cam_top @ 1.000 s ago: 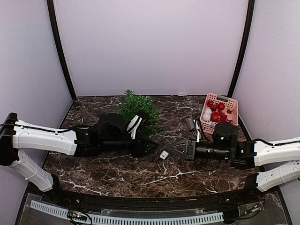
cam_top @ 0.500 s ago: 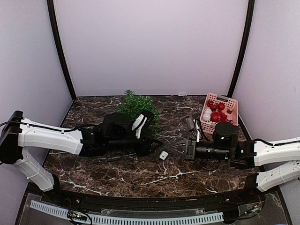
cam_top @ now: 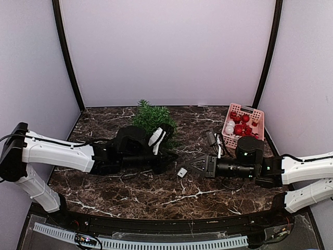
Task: Decorate the small christmas tree
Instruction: Adjust the side of the string light at the center of the board.
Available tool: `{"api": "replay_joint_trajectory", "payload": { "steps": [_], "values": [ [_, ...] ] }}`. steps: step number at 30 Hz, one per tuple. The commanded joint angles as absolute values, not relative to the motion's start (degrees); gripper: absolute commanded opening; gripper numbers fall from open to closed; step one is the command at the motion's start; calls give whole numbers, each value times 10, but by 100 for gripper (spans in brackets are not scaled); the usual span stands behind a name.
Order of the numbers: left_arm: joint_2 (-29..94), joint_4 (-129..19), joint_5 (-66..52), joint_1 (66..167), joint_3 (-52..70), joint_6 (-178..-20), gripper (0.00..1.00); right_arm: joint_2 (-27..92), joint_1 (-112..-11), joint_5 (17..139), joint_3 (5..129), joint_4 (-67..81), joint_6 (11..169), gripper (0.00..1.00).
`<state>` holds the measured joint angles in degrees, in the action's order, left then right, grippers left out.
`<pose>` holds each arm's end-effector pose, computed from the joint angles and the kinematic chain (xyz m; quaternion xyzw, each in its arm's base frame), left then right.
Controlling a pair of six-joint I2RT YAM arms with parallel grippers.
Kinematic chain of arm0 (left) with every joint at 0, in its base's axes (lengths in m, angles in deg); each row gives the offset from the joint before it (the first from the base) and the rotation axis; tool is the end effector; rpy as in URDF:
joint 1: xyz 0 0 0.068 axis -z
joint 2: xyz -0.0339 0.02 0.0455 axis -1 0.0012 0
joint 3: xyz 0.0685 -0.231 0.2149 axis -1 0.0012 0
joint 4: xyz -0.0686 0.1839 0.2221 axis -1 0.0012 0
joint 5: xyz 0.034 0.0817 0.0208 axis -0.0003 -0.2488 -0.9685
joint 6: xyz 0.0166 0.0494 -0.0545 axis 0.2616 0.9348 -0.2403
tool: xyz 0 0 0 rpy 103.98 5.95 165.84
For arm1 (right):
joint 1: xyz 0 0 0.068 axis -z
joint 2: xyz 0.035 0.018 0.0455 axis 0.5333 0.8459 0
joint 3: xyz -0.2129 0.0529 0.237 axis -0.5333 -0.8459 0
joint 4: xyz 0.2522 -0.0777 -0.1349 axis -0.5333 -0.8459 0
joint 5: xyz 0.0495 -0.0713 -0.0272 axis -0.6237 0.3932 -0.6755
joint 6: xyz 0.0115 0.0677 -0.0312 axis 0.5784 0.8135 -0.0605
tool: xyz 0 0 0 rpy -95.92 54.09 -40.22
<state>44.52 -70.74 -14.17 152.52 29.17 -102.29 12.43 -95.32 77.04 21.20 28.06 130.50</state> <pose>0.1843 -0.3574 0.2735 0.3321 0.7341 -0.3745 0.4589 0.1161 0.2490 0.2699 -0.1508 0.7543 0.5544 0.3177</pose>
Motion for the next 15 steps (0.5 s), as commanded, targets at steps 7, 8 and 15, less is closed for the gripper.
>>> {"api": "replay_joint_trajectory", "payload": {
  "steps": [7,8,15],
  "values": [
    [379,-682,-141,1530,323,-1047,0,144,-958,872,235,194,1326,0],
    [372,-674,-140,1530,326,-1051,0,147,-958,885,239,182,1330,0],
    [346,-640,-114,1530,339,-1075,0,159,-959,890,258,162,1327,0]
  ]
}}
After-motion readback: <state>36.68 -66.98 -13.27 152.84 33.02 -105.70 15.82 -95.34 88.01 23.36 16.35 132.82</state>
